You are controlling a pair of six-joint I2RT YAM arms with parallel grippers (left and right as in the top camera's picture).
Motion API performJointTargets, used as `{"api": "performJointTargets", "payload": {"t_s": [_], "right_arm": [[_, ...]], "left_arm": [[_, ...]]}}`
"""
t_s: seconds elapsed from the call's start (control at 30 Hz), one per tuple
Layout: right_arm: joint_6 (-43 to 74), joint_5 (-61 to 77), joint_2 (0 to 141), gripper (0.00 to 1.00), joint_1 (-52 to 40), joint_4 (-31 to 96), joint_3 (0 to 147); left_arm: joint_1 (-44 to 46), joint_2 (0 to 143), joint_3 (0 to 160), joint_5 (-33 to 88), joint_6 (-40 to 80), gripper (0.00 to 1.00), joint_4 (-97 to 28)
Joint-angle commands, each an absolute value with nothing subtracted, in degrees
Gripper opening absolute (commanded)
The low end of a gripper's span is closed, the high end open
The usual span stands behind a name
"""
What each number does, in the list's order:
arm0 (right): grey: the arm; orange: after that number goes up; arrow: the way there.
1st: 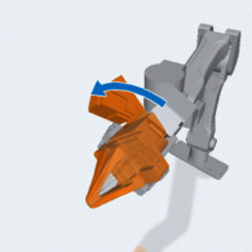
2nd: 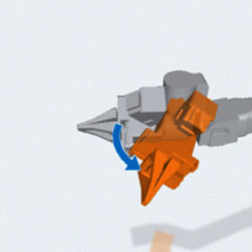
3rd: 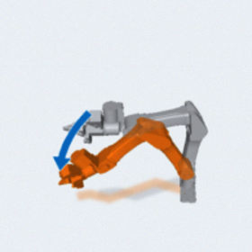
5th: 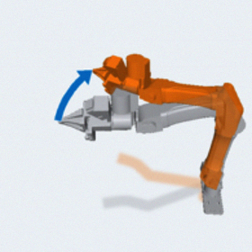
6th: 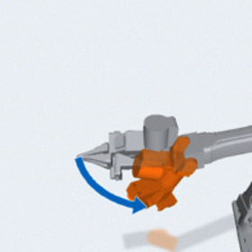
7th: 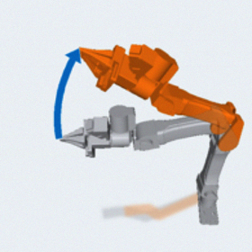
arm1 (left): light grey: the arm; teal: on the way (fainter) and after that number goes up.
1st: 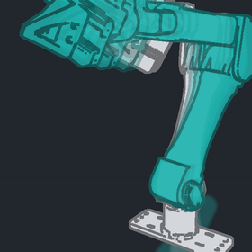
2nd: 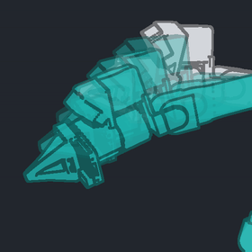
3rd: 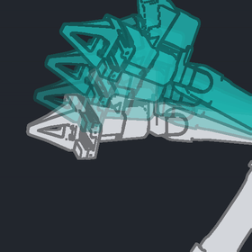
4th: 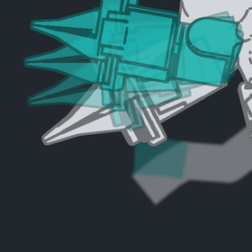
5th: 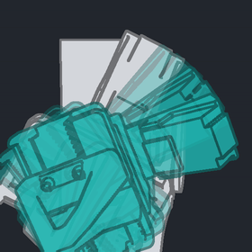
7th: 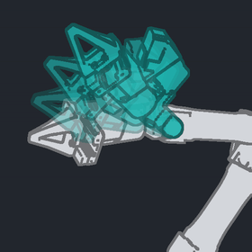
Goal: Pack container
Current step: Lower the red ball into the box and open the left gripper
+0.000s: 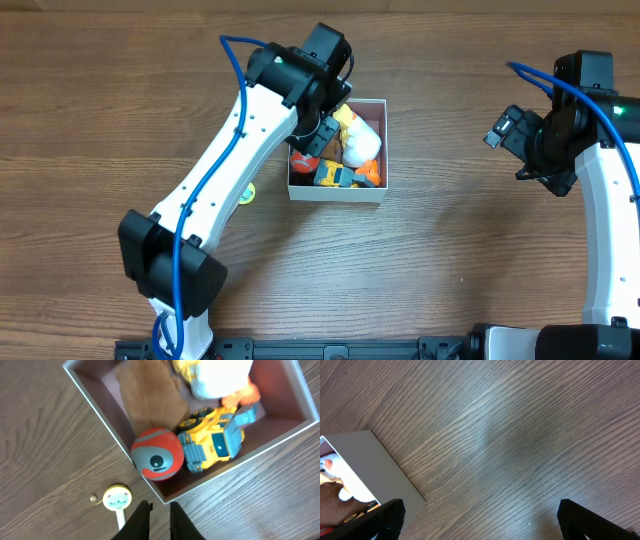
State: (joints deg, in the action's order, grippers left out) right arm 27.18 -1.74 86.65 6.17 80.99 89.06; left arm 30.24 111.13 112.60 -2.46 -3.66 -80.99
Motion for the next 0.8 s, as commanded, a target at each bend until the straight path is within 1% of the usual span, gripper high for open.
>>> {"api": "performJointTargets", "payload": {"t_s": [0.0, 0.1, 0.23, 0.4, 0.47, 0.53, 0.57, 0.63, 0.67, 0.7, 0.77], "right_arm": [[26.96, -2.44, 86.52, 1.00, 6.13, 80.66, 89.21], [26.96, -2.46, 86.52, 1.00, 6.13, 80.95, 89.21], [26.94, -2.46, 86.52, 1.00, 6.13, 80.95, 89.21], [26.94, -2.46, 86.52, 1.00, 6.13, 81.21, 89.21], [26.94, -2.46, 86.52, 1.00, 6.13, 81.36, 89.21], [26.94, -2.44, 86.52, 1.00, 6.13, 81.38, 89.21], [26.94, -2.44, 86.52, 1.00, 6.13, 81.38, 89.21], [26.94, -2.44, 86.52, 1.00, 6.13, 81.49, 89.21], [26.92, -2.46, 86.52, 1.00, 6.13, 81.58, 89.21], [26.92, -2.46, 86.52, 1.00, 6.13, 81.58, 89.21], [26.94, -2.44, 86.52, 1.00, 6.13, 81.60, 89.21]], "left_arm": [[30.11, 112.36, 110.85, -2.96, -2.33, 0.15, -77.10], [30.13, 115.50, 108.99, -2.94, -2.31, 0.12, -75.07], [29.95, 120.38, 107.72, -2.92, -2.22, 0.04, -74.48], [29.98, 122.52, 107.72, 0.73, -0.99, 0.05, -76.01], [29.98, 122.52, 107.72, 1.10, -0.99, 0.10, -76.23], [29.98, 122.52, 107.72, 1.13, -0.58, 0.18, -76.25], [29.98, 122.52, 107.72, 1.15, -0.16, 0.19, -76.27], [29.98, 122.02, 107.94, 1.04, 0.01, 0.11, -76.64], [29.98, 121.21, 108.71, 0.54, 0.01, 0.11, -77.06], [29.98, 119.44, 111.11, -0.10, 0.08, 0.19, -78.56], [29.95, 116.38, 115.07, -2.00, 0.27, 0.27, -80.99]]}}
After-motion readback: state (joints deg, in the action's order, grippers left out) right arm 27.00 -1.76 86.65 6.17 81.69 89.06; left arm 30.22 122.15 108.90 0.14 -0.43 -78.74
